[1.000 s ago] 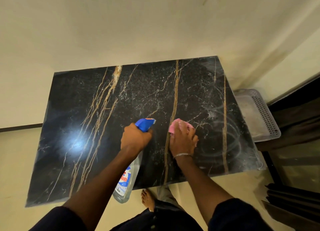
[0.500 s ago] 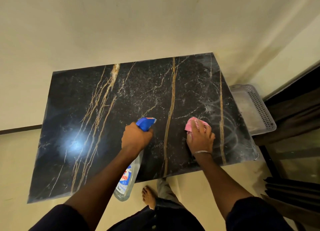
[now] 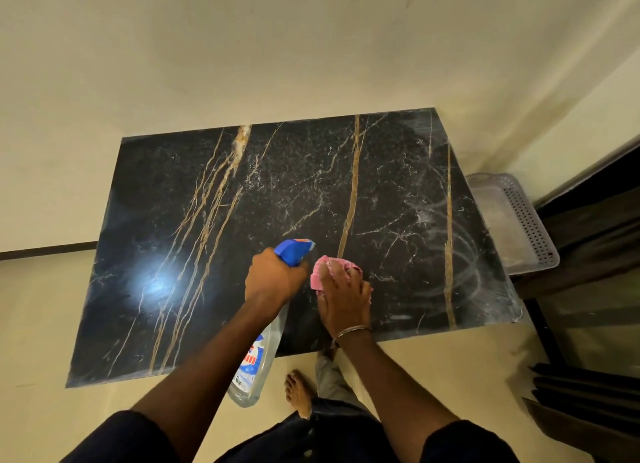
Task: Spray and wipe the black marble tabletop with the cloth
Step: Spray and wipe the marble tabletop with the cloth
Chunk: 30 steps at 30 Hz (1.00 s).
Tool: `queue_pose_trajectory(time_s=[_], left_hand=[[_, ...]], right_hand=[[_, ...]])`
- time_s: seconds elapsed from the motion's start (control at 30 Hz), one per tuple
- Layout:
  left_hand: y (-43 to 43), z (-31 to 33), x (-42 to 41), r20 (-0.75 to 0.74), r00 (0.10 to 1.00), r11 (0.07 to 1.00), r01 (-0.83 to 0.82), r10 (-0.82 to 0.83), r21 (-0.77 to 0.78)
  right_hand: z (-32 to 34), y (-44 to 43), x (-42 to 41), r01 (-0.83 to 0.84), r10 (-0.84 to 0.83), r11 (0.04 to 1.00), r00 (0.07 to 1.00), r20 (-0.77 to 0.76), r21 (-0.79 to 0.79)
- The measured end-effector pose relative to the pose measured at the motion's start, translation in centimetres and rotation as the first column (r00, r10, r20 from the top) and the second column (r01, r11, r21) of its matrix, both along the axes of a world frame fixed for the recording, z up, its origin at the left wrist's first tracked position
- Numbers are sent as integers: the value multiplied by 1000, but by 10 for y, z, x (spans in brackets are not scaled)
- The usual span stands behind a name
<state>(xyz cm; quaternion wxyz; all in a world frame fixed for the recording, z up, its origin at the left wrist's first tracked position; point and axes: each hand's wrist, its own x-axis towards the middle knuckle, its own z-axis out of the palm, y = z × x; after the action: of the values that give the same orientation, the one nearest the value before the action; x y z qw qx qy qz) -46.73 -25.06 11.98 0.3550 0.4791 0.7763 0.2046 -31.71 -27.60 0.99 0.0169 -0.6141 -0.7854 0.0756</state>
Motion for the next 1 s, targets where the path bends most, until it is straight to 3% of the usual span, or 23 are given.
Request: queue_pose_trajectory(time_s=[0.07,0.27,0.47,0.73,0.87,1.0], left_hand=[[0,1,1,7,1000,1000,8,-8,-5],[-4,2,4,37,999,999,37,-37,1],[-12,1,5,35,999,999,38,-38,-8],[-21,2,10,-17,998,998,59,-59,0],[-18,4,15,-7,998,997,69,-69,-21],[-16,2,21,23,998,997,67,-66,-31]], right_hand=[[0,4,23,-5,5,1000,1000,11,13],[0,13,112,321,-322,946,947,15,48],[3,4,91,484,-483,875,875,-23,14],[-2,-47,-5,149,-152,988,986,-73,-50],[-9,-51,11,-48,44,998,995,-86,-51],[-9,-51,67,37,-38,999,999,-30,-40]])
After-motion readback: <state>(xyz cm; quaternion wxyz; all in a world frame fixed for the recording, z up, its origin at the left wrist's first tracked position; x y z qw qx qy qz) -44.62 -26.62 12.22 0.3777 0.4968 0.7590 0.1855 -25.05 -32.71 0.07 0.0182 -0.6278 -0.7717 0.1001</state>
